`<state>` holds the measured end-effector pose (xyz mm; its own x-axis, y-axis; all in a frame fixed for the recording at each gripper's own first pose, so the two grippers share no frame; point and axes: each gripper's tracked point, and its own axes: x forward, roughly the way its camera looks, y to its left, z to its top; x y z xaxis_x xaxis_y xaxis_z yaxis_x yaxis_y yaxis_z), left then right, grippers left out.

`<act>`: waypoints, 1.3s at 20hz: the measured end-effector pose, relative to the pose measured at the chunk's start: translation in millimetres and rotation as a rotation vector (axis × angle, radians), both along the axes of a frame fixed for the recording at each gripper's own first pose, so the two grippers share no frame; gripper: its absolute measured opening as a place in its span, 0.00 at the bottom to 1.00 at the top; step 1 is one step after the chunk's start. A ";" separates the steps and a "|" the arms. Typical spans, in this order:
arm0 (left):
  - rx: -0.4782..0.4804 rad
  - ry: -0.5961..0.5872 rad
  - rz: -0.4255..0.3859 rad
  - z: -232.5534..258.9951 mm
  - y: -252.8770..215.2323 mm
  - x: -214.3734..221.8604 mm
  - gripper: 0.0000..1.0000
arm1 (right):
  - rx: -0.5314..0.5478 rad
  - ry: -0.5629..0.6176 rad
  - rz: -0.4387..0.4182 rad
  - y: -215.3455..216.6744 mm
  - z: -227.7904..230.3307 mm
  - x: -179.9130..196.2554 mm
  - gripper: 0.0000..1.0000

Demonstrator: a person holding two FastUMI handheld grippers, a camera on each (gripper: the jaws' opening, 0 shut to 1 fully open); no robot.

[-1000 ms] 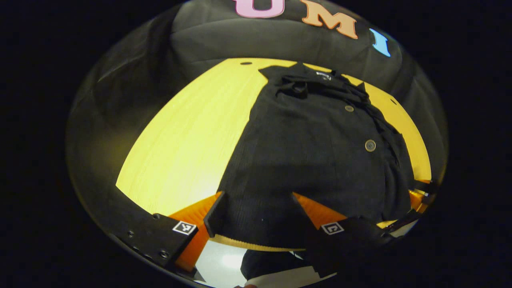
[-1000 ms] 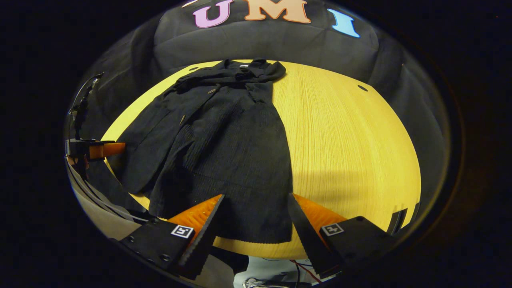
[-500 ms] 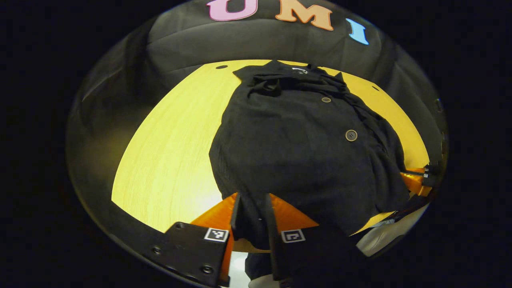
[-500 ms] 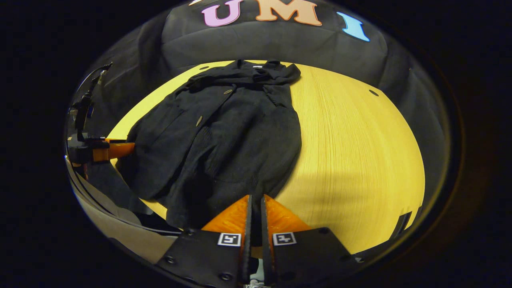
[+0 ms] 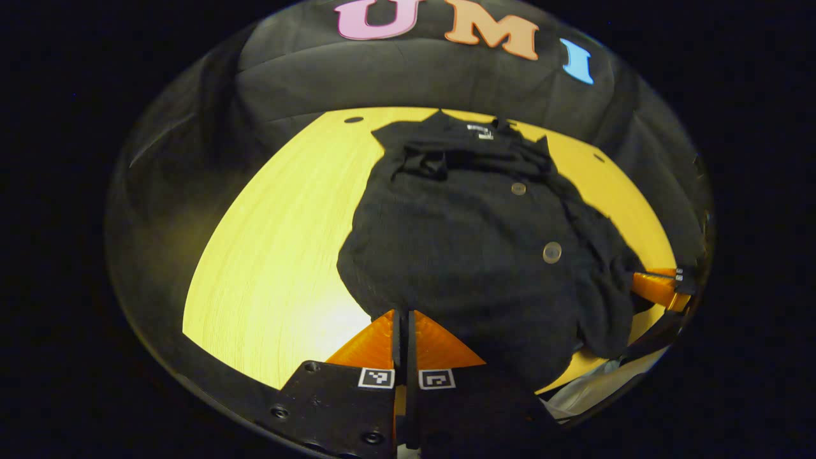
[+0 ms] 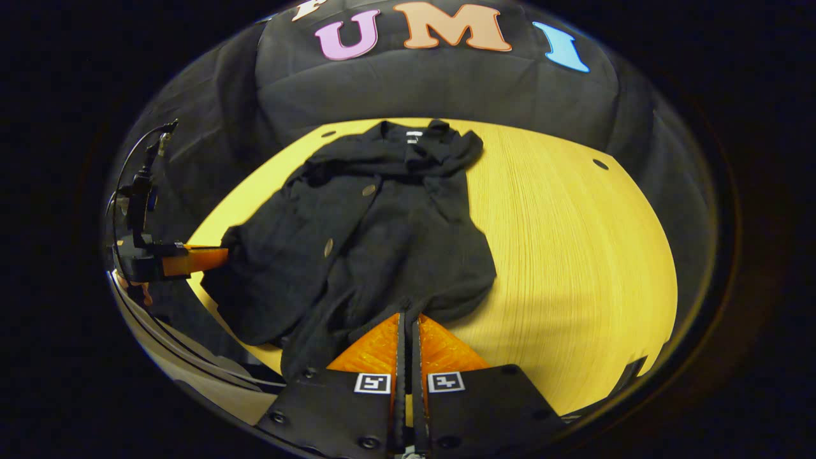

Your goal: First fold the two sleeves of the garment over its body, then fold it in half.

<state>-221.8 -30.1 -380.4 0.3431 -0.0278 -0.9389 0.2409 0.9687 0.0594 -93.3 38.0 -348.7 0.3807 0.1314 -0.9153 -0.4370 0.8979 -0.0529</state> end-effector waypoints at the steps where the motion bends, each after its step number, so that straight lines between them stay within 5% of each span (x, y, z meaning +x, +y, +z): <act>1: -0.033 -0.024 0.014 3.5 -9.8 21.5 0.00 | 0.011 -0.024 0.000 7.5 5.3 17.6 0.07; 7: -0.177 -0.172 0.022 7.7 -64.1 177.1 0.00 | 0.046 -0.209 0.075 65.3 37.3 163.3 0.07; 12: -0.175 -0.257 0.030 -21.4 -91.1 287.8 0.00 | -0.038 -0.352 0.106 84.3 49.8 294.3 0.07; 17: -0.124 -0.268 0.078 -84.5 -101.1 381.4 0.00 | -0.116 -0.330 0.072 93.8 7.1 393.4 0.07; 18: -0.097 -0.262 0.079 -96.7 -97.3 390.5 0.05 | -0.128 -0.315 0.042 89.6 -0.9 404.0 0.07; 19: -0.082 -0.268 0.076 -102.9 -93.7 401.0 0.21 | -0.134 -0.308 0.024 84.4 -6.0 413.4 0.07; 20: -0.078 -0.294 0.076 -104.0 -92.7 413.7 0.29 | -0.132 -0.313 0.014 81.2 -8.8 423.7 0.13; 21: -0.084 -0.330 0.073 -99.8 -91.2 424.7 0.51 | -0.120 -0.323 0.007 78.9 -9.4 432.6 0.35; 23: -0.057 -0.418 0.074 -83.0 -82.1 441.9 0.81 | -0.181 -0.408 -0.030 56.3 -0.4 445.1 0.78; 24: -0.051 -0.456 0.082 -72.1 -77.6 446.4 0.88 | -0.219 -0.458 -0.037 44.5 10.2 455.7 1.00; 26: -0.082 -0.533 0.108 -45.5 -75.0 455.3 0.94 | -0.247 -0.541 -0.042 31.3 35.3 462.7 1.00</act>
